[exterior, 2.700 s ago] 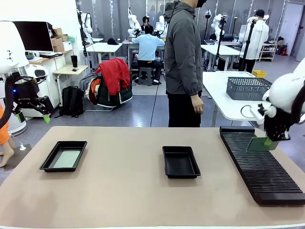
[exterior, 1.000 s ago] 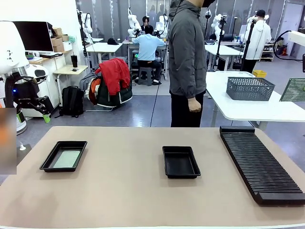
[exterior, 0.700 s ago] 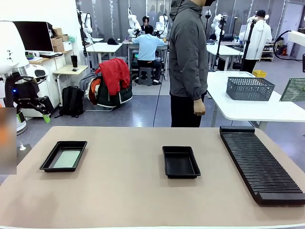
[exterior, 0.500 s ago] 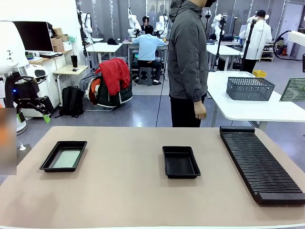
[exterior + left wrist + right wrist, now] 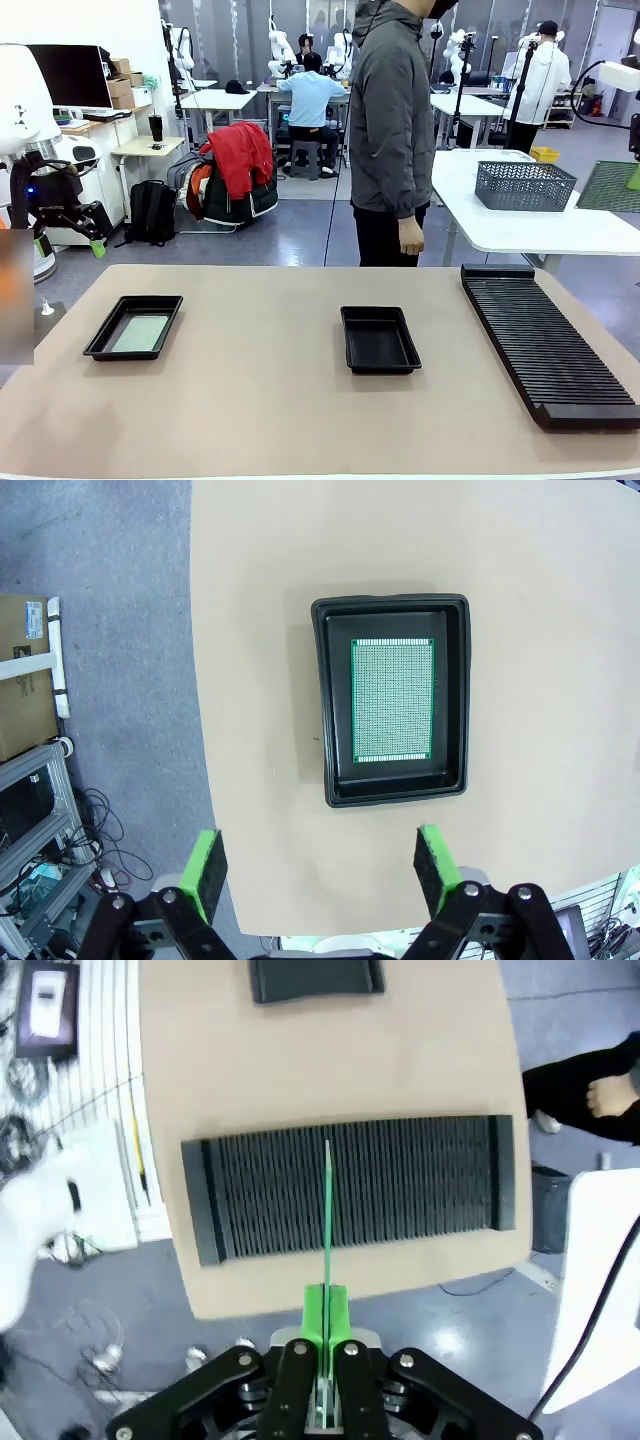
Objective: Inspect and transfer BCBs to ESD trays.
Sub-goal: Pick up the Blank PCB from the PCB Rack and place it in the right ESD tray.
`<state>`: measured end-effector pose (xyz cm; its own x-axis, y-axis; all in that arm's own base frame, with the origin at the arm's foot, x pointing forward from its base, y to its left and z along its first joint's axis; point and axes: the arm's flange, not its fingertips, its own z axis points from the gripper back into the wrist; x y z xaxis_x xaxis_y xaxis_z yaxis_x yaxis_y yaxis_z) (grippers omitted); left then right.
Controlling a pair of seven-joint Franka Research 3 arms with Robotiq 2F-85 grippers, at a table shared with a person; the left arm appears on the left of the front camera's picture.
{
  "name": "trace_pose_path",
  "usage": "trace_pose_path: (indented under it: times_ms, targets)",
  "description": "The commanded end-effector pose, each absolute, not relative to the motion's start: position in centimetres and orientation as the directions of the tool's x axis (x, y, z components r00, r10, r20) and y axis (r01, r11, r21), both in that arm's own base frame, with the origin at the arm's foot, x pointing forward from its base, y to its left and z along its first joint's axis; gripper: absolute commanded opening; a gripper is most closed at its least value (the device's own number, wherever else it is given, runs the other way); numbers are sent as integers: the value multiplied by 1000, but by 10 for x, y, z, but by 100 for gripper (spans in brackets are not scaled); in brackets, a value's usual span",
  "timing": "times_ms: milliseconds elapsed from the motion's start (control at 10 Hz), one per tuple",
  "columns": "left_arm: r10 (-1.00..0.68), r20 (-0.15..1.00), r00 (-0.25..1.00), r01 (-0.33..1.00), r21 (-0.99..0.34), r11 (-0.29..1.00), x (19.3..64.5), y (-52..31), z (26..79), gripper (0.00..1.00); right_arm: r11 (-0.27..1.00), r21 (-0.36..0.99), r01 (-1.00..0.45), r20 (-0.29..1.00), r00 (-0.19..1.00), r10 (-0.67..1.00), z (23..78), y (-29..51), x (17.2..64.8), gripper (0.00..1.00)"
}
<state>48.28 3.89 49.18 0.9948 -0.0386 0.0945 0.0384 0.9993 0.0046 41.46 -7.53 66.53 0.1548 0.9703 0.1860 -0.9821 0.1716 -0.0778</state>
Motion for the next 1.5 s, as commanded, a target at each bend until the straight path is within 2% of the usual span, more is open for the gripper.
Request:
trace_pose_path:
  times_ms: [0, 300, 600, 800, 1100, 1400]
  targets:
    - [-44, 100, 994, 44, 2, 999, 482, 40, 491, 100, 413, 16, -911, 351, 391, 850, 671, -69, 439, 3]
    - [-44, 100, 994, 44, 2, 999, 482, 40, 491, 100, 584, 189, -790, 457, 597, 660, 651, -60, 451, 3]
    - [-44, 100, 994, 44, 2, 999, 482, 40, 491, 100, 687, 389, -613, 439, 779, 447, 607, -39, 457, 3]
    - [-44, 100, 994, 44, 2, 999, 482, 40, 491, 100, 713, 509, -482, 408, 865, 293, 570, -24, 455, 3]
    - [-44, 100, 994, 44, 2, 999, 482, 40, 491, 100, 697, 638, -328, 341, 931, 127, 514, 5, 446, 3]
    - [-44, 100, 994, 44, 2, 999, 482, 40, 491, 100, 644, 728, -237, 273, 961, 45, 453, 40, 441, 3]
